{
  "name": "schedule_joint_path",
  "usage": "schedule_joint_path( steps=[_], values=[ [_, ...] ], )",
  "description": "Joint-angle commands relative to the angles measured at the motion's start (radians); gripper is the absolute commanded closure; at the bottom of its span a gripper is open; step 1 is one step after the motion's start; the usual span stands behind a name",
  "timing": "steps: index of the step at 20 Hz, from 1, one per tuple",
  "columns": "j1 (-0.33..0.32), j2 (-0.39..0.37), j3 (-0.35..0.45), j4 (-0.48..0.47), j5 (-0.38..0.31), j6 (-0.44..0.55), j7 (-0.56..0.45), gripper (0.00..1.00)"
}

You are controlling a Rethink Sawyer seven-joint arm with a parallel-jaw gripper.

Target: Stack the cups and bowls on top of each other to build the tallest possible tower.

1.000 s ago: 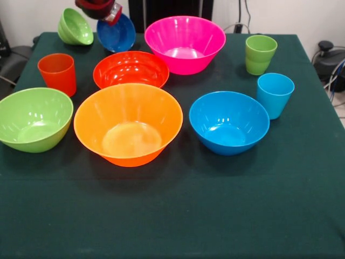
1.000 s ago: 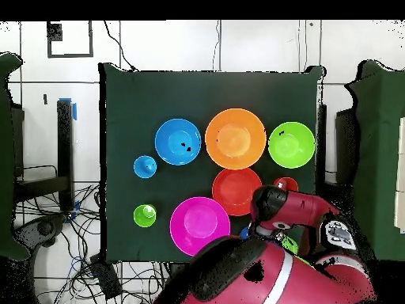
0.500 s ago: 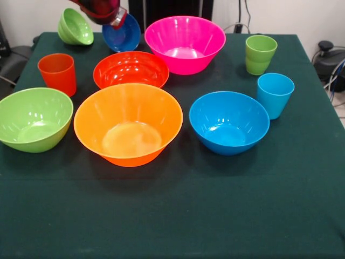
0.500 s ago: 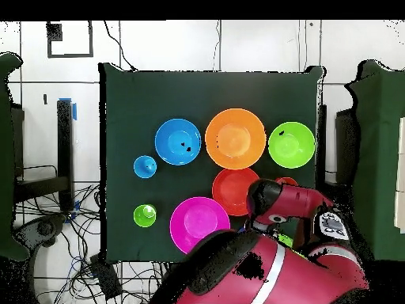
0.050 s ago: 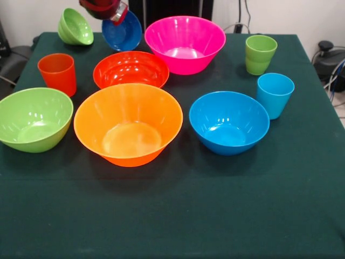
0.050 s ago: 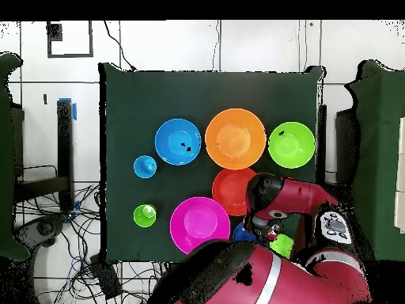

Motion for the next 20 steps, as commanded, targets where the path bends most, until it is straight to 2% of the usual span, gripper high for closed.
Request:
schedule_joint_path(
  steps=[1,8,18,20],
  values=[
    [0.023,0.004,0.11,-0.036,0.05,0.124,0.005,1.0],
    [0.015,0.077,0.139,-0.154,0.042,0.231,-0.031,1.0],
    [0.013,0.096,0.156,-0.183,0.039,0.263,-0.031,1.0],
    [0.019,0.081,0.151,-0.171,0.043,0.263,-0.018,1.0]
  ],
)
